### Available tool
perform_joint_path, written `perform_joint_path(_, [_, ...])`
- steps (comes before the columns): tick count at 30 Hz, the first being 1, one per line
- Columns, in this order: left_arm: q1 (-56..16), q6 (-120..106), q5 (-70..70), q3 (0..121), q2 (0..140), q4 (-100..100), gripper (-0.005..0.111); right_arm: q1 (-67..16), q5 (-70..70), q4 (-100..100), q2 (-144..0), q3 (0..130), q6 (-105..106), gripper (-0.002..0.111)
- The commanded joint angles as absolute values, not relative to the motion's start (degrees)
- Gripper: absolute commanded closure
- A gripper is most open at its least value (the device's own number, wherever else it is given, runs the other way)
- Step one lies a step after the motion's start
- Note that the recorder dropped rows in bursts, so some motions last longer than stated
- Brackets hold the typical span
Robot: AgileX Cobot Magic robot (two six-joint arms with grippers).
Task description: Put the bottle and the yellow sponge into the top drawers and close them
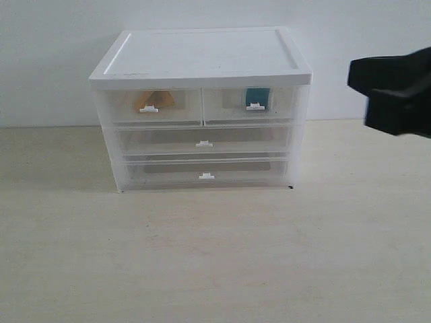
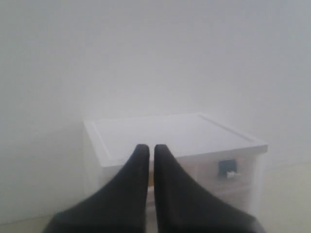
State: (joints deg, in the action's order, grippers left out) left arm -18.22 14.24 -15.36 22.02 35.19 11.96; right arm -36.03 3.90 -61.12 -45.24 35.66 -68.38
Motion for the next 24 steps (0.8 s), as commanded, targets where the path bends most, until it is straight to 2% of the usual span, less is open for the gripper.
perform_joint_path(1, [-18.6,15.8,-14.5,18.1,23.1,11.4,0.103,-36.0,2.6,-61.1,-35.0,30.7,-68.9,0.108])
perform_joint_path(14, [-18.6,15.8,-0.8,16.0,0.2,11.4,0.103,-36.0,2.9,-61.0,-7.2,24.0,-69.3,0.108])
perform_joint_path(19, [-18.6,15.8,1.8,16.0,0.0,11.4,0.103,-36.0,2.9,-61.0,0.0,24.0,-69.3,0.108])
perform_joint_path(24, [-18.6,15.8,4.7,16.0,0.0,11.4,0.103,-36.0,3.2,-61.0,0.0,24.0,-69.3,0.108])
